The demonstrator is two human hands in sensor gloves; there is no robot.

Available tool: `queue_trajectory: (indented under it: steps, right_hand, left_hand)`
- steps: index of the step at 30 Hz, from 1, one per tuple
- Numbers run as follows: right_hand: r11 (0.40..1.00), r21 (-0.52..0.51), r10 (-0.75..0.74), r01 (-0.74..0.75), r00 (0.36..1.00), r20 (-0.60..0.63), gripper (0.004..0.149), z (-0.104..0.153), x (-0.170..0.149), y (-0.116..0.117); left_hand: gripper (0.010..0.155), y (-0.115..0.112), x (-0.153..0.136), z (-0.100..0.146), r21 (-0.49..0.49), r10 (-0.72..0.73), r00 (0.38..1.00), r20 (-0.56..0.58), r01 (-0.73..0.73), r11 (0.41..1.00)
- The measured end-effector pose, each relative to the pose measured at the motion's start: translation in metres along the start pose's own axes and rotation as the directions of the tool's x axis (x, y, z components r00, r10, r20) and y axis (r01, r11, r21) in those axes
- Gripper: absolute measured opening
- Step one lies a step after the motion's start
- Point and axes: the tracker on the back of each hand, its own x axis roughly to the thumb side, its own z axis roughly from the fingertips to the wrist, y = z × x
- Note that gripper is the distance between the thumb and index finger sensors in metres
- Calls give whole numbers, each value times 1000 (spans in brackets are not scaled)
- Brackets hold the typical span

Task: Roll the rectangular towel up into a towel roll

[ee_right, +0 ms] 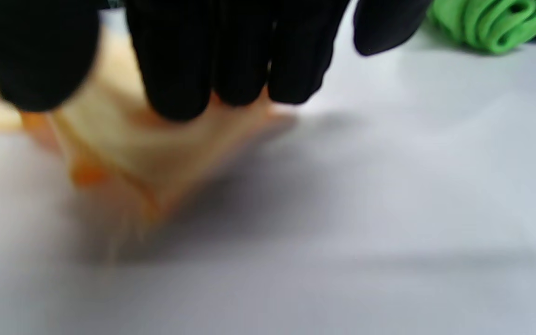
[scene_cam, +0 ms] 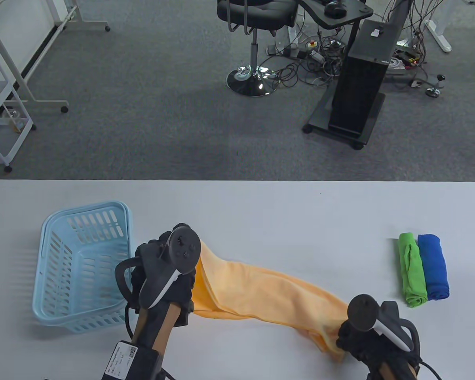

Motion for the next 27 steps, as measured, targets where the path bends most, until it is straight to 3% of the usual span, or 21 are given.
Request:
queue_trajectory:
  steps: [3,4,6,8,9,11,16,20,27]
  right_hand:
    - [983,10,185,-185,982,-33,81,-2,11,15]
    - [976,-68,204,-208,977,-61,74,-2,14,18]
    - [955,-197,206,-223,973,-105,46,-3,17,17]
    - [964,-149,201,-219,971,-129,45,-7,13,8]
    - [969,-128,192,-214,968,-164,44,-6,9,-2]
    - [964,-185,156,-191,970,-186,44,-5,4,-20]
    - [932,-284,132,-226,940,-314,43,3,-15,-93]
    - [942,-308,8,-134,925,-380,45,8,-27,-132]
    - [925,-358,-59,-125,886,-460,44,13,-45,-171]
  left_hand:
    - [43,-3,1,-1,-8,-37,999,4,37,999]
    - [43,-3,-1,-1,-13,-34,999,-2,34,999]
    - [42,-4,-5,-4,-53,-19,1000,-9,18,998]
    - [42,-2,-11,-7,-91,3,1000,-22,-5,996]
    - [43,0,-15,-8,-100,3,1000,-31,-6,995]
    - [43,4,-20,-12,-99,-15,999,-38,11,995]
    - [40,9,-35,-28,-130,-91,992,-86,80,988]
    - [39,15,-65,-43,-113,155,968,-196,-180,977]
    - [39,25,-107,-59,-38,268,897,-351,-299,953]
